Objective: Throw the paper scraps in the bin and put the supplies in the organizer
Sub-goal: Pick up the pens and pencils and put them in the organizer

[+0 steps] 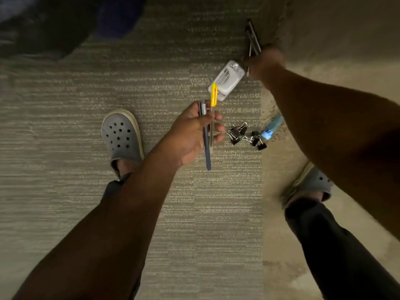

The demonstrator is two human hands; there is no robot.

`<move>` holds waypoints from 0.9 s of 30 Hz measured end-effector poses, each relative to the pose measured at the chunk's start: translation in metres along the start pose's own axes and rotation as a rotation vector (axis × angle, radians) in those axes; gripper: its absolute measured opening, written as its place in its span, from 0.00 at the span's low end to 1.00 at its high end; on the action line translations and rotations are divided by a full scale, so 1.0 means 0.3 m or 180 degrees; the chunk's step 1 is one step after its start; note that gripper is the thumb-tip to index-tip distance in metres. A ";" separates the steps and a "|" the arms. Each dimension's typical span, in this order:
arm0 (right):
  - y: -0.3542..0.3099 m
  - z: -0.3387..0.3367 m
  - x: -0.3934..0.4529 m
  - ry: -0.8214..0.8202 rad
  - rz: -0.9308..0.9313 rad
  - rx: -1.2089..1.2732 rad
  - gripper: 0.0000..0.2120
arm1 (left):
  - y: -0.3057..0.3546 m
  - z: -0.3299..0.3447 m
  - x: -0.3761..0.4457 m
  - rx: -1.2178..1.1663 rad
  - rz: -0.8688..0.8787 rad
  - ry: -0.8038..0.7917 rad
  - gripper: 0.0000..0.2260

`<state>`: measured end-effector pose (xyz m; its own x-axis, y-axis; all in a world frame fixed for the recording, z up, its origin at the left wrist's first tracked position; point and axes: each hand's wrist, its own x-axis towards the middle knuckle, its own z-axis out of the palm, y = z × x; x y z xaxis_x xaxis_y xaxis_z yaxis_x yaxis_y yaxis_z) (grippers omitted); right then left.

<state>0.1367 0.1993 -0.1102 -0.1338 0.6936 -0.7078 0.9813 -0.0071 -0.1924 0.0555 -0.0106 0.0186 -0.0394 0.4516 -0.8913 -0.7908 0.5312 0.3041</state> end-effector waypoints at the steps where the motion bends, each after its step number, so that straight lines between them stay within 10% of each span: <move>1: -0.005 0.015 0.015 0.0073 -0.0026 -0.0079 0.24 | 0.007 -0.001 0.022 -0.0003 -0.0005 0.0057 0.07; 8: 0.029 -0.071 -0.128 0.0252 -0.0059 0.0277 0.17 | 0.053 0.021 0.013 0.0056 -0.0082 0.0304 0.08; 17: -0.096 -0.547 -0.828 -0.0959 -0.0153 0.3535 0.07 | 0.310 0.150 -0.447 0.0055 -0.0108 0.0623 0.06; 23: -0.397 -1.004 -1.299 -0.2004 -0.0925 0.4764 0.37 | 0.616 0.236 -0.951 -0.0229 0.0287 0.0299 0.02; 27: -0.634 -1.243 -1.622 -0.2062 -0.1143 0.4666 0.36 | 0.831 0.278 -1.312 -0.0175 0.0617 0.0067 0.04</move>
<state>0.0669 0.1318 0.5243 -0.7143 0.4140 -0.5643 -0.0213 -0.8188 -0.5737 -0.0752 0.0039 0.4733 -0.2063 0.5263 -0.8249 -0.7995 0.3954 0.4522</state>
